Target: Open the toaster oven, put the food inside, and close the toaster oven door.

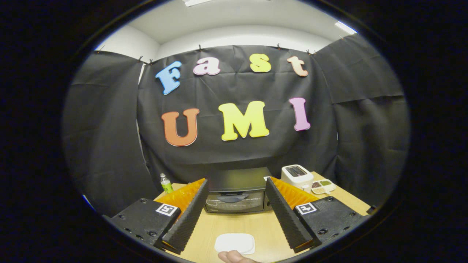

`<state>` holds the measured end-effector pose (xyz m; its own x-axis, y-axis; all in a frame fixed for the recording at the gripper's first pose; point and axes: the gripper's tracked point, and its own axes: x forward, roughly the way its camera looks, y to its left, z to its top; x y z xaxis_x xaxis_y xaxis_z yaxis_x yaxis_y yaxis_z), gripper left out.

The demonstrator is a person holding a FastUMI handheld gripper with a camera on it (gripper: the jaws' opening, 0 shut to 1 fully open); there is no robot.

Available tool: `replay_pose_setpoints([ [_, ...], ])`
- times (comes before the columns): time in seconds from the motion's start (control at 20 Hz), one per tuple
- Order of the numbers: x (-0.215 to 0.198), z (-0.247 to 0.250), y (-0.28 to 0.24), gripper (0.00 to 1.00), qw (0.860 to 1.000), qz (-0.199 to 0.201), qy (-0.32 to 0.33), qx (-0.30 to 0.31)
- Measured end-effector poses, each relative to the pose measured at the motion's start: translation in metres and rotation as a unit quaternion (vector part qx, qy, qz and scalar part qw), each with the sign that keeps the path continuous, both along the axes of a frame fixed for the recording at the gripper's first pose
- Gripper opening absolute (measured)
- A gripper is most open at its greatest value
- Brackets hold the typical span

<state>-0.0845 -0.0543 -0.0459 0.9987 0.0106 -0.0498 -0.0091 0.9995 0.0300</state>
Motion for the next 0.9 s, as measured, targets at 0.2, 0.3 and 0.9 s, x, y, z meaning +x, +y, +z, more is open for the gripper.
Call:
replay_pose_setpoints([
  [0.2, -0.028, 0.002, -0.002, 1.00, 0.999, 0.030, -0.019, 0.014],
  [0.3, -0.037, 0.006, -0.008, 1.00, 0.998, 0.035, -0.044, 0.002],
  [0.9, -0.033, -0.020, -0.033, 1.00, 1.000, 0.017, -0.024, 0.002],
])
